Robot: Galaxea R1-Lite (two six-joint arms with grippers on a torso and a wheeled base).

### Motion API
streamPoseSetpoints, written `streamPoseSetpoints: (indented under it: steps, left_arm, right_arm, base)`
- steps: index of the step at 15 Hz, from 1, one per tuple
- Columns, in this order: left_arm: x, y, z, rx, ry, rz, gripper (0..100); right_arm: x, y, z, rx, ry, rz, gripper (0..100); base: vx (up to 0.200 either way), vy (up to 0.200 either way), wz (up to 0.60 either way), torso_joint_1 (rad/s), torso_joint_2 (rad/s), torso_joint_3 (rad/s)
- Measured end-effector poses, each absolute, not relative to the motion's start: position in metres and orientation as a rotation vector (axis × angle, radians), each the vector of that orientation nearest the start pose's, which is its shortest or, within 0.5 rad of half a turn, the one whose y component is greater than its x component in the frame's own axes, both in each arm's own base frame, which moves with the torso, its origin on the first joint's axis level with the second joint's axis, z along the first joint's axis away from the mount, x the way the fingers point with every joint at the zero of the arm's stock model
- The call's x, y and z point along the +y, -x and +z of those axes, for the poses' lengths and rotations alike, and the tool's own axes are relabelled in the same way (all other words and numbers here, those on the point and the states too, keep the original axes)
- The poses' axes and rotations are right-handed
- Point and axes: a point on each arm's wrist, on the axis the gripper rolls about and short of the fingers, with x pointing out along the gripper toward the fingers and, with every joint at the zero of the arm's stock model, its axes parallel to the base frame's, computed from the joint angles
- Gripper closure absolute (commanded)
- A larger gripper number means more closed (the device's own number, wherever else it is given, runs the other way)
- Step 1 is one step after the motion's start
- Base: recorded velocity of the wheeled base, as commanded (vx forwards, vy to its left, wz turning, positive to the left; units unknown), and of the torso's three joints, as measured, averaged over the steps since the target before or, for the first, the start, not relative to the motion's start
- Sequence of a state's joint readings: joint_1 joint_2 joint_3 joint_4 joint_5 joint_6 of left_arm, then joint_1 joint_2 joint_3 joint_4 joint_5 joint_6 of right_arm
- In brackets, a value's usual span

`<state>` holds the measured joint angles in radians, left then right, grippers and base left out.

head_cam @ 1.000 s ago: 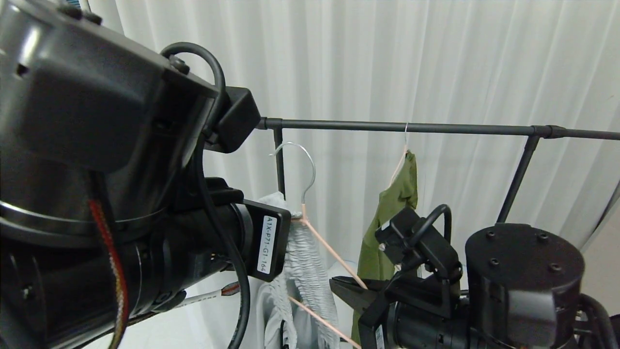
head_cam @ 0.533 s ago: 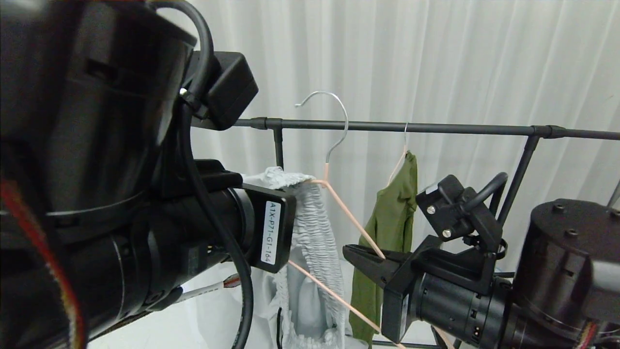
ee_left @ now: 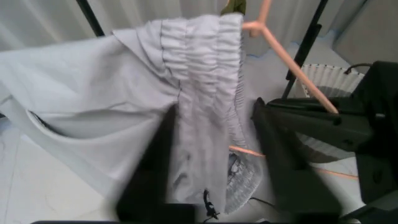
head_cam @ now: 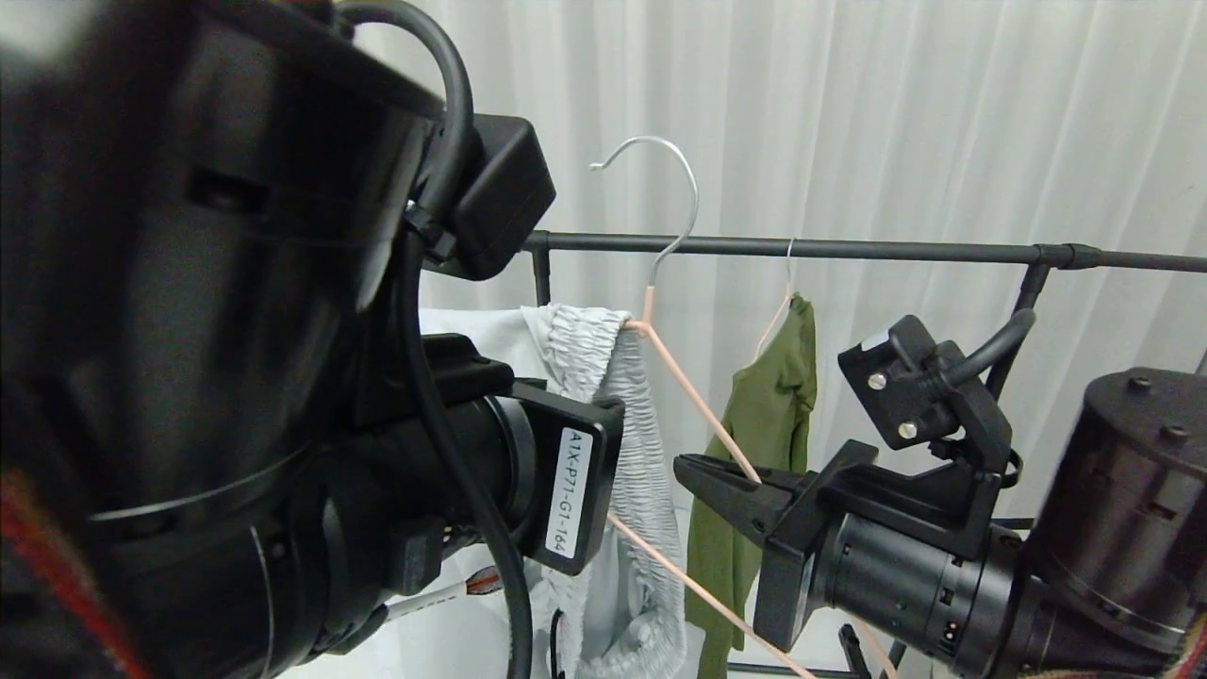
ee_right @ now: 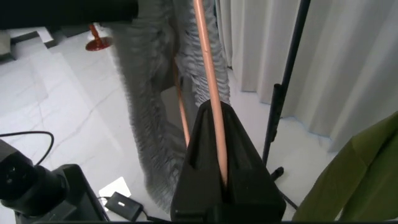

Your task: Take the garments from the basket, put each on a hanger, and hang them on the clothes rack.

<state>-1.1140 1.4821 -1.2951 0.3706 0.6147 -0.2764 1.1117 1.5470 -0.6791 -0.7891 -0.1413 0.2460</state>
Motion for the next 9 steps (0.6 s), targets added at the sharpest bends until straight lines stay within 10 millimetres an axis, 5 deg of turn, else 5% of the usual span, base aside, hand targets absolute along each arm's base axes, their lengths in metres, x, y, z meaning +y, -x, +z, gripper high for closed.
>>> streamPoseSetpoints:
  steps: [5, 9]
  left_arm:
    - [-0.206, -0.113, 0.277, 0.449, -0.202, -0.431, 0]
    - [-0.169, -0.091, 0.266, 0.422, -0.358, -0.492, 0]
  right_arm:
    - [0.231, -0.122, 0.211, 0.142, -0.162, 0.949, 100]
    - [0.214, -0.119, 0.199, 0.169, -0.128, 0.941, 100]
  base:
    - [0.0, 0.0, 0.0, 0.0, 0.0, 0.0]
    - [0.0, 0.0, 0.0, 0.0, 0.0, 0.0]
